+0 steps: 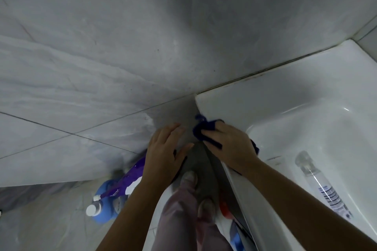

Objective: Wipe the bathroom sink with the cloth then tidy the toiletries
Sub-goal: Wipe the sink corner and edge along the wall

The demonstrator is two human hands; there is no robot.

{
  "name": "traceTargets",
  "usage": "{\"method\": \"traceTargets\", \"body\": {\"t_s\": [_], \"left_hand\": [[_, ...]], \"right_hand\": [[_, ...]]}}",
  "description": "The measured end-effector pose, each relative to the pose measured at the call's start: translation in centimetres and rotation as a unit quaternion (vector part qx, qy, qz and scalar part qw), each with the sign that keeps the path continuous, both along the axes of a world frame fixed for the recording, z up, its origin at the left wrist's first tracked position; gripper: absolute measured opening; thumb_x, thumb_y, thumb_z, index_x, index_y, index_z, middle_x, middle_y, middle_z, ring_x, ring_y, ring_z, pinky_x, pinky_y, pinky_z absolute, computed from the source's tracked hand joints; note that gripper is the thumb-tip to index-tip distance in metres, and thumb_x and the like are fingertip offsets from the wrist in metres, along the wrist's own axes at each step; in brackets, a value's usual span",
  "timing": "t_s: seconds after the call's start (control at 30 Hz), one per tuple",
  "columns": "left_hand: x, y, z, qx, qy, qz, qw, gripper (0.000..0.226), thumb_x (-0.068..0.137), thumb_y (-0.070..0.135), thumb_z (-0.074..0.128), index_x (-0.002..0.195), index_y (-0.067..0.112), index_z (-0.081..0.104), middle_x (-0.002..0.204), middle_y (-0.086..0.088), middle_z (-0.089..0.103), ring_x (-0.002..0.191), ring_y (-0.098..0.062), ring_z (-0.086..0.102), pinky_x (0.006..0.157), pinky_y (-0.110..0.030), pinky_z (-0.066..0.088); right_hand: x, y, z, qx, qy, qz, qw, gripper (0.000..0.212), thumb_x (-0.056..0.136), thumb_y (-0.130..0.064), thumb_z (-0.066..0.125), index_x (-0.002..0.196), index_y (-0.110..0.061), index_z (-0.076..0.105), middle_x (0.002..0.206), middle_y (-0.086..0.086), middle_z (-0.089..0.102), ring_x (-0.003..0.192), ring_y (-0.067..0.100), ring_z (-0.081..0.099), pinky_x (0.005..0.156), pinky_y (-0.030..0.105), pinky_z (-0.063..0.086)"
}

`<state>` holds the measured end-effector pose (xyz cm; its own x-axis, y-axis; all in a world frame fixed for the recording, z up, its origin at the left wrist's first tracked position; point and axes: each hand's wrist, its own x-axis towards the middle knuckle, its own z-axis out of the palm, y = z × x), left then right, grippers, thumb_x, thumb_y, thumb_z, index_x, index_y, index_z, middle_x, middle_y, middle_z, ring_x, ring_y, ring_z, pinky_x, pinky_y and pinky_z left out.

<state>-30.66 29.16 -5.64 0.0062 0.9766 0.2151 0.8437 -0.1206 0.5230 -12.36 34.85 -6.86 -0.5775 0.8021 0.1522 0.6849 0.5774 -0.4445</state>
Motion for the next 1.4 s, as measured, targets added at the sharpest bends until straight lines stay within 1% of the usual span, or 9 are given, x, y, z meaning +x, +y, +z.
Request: {"method": "traceTargets", "body": {"t_s": [0.1,0.27,0.47,0.6,0.8,1.0,1.2,1.33,1.4], "left_hand": [[0.6,0.6,-0.3,-0.010,0.005,-0.027,1.000,0.049,0.083,0.043,0.049,0.116,0.008,0.058,0.118,-0.012,0.061,0.108,-0.019,0.049,0.088,-0.036,0.041],[2.1,2.5,-0.5,-0.029,0.024,-0.079,0.996,0.053,0.081,0.047,0.050,0.117,0.008,0.058,0.119,-0.011,0.061,0.106,-0.028,0.058,0.090,-0.036,0.040],[3.8,6.8,-1.5,-0.056,0.040,-0.117,0.991,0.055,0.082,0.045,0.045,0.118,0.005,0.059,0.126,-0.014,0.058,0.116,-0.035,0.054,0.093,-0.054,0.043],[4.9,8.8,-2.0,-0.029,0.085,-0.145,0.985,0.054,0.082,0.045,0.045,0.114,0.004,0.062,0.124,-0.015,0.059,0.116,-0.035,0.054,0.093,-0.052,0.041],[5.8,9.8,-3.0,-0.029,0.102,-0.147,0.983,0.048,0.083,0.048,0.047,0.114,0.013,0.055,0.124,-0.013,0.057,0.116,-0.027,0.048,0.091,-0.049,0.043],[9.7,12.6,-2.3,0.007,0.086,-0.212,0.973,0.049,0.084,0.046,0.048,0.114,0.009,0.061,0.128,-0.012,0.056,0.122,-0.024,0.043,0.098,-0.040,0.038],[13.1,14.6,-3.0,-0.028,0.107,-0.249,0.962,0.053,0.084,0.047,0.047,0.125,0.014,0.055,0.136,-0.007,0.050,0.126,-0.018,0.038,0.100,-0.035,0.033],[13.0,14.6,-3.0,-0.011,0.114,-0.244,0.963,0.051,0.083,0.046,0.049,0.124,0.015,0.055,0.135,-0.008,0.050,0.124,-0.021,0.042,0.096,-0.036,0.036],[13.1,14.7,-3.1,-0.008,0.116,-0.242,0.963,0.051,0.082,0.046,0.049,0.123,0.017,0.054,0.135,-0.008,0.050,0.123,-0.021,0.043,0.095,-0.036,0.036]], "right_hand": [[2.9,2.8,0.2,0.041,-0.008,-0.022,0.999,0.040,0.086,-0.039,0.044,0.108,-0.017,0.068,0.096,0.007,0.066,0.075,0.026,0.065,0.062,0.029,0.052],[3.0,8.3,0.2,0.001,-0.032,-0.317,0.948,0.035,0.092,-0.030,0.047,0.122,-0.016,0.058,0.110,0.014,0.057,0.087,0.034,0.059,0.066,0.032,0.043],[6.3,4.6,-0.7,0.120,-0.022,-0.124,0.985,0.037,0.090,-0.034,0.043,0.105,-0.011,0.069,0.090,0.013,0.066,0.068,0.030,0.065,0.055,0.028,0.051],[9.2,10.6,-0.3,0.037,-0.010,-0.432,0.901,0.035,0.089,-0.027,0.049,0.117,-0.012,0.062,0.107,0.015,0.061,0.088,0.034,0.060,0.066,0.030,0.043],[10.2,5.8,-1.2,0.155,0.001,-0.114,0.981,0.039,0.097,-0.034,0.035,0.106,-0.010,0.065,0.088,0.015,0.066,0.068,0.032,0.063,0.055,0.031,0.051],[16.8,11.6,-1.4,0.042,0.051,-0.562,0.824,0.037,0.089,-0.028,0.050,0.120,-0.011,0.060,0.113,0.016,0.057,0.095,0.035,0.058,0.076,0.034,0.045],[15.0,8.2,-2.6,0.164,0.027,-0.257,0.952,0.029,0.086,-0.025,0.053,0.101,-0.007,0.069,0.085,0.014,0.065,0.067,0.030,0.062,0.055,0.027,0.048],[22.1,13.9,-1.4,0.087,-0.010,-0.538,0.838,0.036,0.089,-0.028,0.049,0.118,-0.010,0.061,0.106,0.017,0.060,0.087,0.037,0.059,0.068,0.036,0.046],[19.1,12.4,-1.3,0.052,0.041,-0.569,0.820,0.035,0.088,-0.025,0.053,0.118,-0.009,0.061,0.110,0.016,0.060,0.090,0.036,0.059,0.071,0.035,0.047]]}}
